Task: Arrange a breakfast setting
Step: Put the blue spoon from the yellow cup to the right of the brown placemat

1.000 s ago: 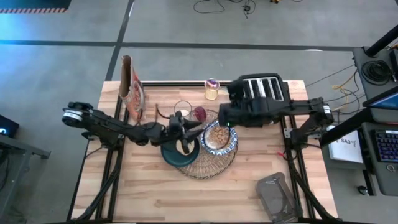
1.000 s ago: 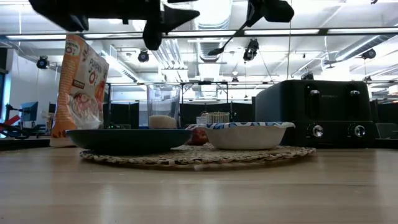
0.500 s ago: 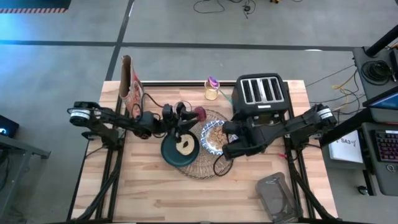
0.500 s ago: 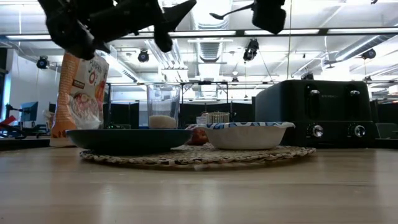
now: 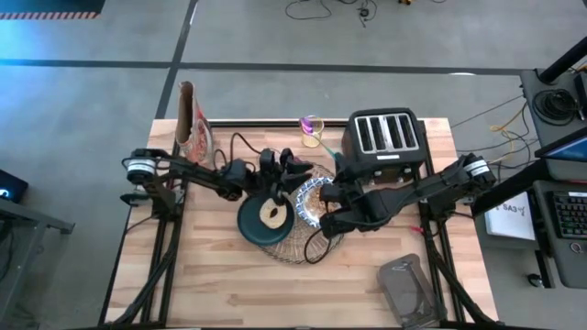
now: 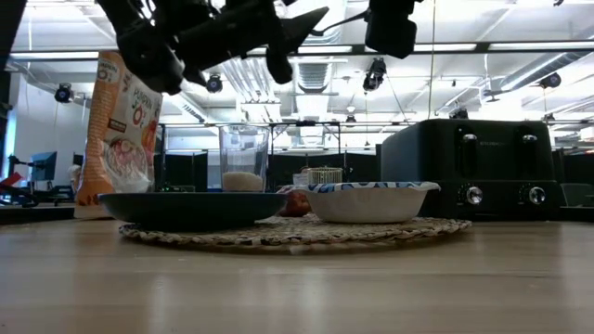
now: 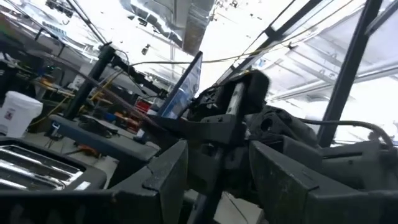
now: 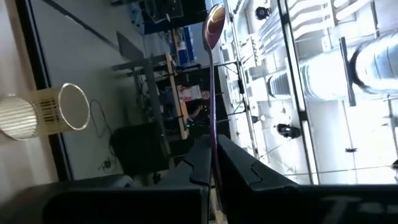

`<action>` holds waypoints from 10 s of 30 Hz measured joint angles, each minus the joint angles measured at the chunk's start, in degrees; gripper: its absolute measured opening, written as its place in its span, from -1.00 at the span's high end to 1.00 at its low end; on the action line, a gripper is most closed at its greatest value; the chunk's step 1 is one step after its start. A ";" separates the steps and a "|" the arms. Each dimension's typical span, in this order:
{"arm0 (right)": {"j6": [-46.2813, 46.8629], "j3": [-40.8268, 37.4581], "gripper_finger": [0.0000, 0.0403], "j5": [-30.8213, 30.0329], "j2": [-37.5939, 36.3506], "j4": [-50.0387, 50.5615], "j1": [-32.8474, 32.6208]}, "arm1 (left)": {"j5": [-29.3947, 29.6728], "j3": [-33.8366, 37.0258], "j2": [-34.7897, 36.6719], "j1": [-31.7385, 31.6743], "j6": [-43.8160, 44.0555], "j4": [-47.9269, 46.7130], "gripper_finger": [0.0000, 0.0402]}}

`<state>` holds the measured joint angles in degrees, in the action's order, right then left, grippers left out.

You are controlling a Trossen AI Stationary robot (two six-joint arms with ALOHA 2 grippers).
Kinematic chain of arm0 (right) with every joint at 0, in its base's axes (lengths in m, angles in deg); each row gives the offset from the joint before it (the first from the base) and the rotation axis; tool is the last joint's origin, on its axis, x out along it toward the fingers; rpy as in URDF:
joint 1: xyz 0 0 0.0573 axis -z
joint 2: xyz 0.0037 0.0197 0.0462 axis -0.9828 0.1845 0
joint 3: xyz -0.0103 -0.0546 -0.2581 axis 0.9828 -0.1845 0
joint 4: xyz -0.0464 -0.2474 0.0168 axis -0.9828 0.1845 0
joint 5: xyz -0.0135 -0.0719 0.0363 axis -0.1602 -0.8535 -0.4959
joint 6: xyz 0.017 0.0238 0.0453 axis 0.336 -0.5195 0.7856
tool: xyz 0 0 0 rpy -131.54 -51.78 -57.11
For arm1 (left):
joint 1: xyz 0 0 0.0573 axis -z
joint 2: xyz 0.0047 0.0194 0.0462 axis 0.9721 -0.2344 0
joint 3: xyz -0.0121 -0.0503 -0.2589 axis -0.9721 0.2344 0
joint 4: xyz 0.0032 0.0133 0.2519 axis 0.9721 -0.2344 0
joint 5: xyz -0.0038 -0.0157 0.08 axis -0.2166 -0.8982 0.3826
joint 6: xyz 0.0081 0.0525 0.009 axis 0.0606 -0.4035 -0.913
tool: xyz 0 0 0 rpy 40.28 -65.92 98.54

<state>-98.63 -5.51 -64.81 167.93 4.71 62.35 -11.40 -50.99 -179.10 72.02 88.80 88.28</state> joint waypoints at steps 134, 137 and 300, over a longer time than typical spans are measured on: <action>39.95 0.02 0.24 54.03 -4.68 -6.12 15.89 | -0.94 0.15 -1.40 -9.38 10.84 -14.69 1.00; 40.05 0.02 0.23 55.38 -4.68 -6.37 16.31 | -0.94 0.15 -1.40 -9.36 10.87 -14.69 1.00; 144.90 -35.76 0.96 50.94 1.07 -6.80 -12.61 | -21.80 -2.76 61.14 -22.10 -22.03 -95.67 0.53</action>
<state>46.27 -41.27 -13.87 169.00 -2.09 49.75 -33.20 -53.76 -117.95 49.92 66.77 -7.39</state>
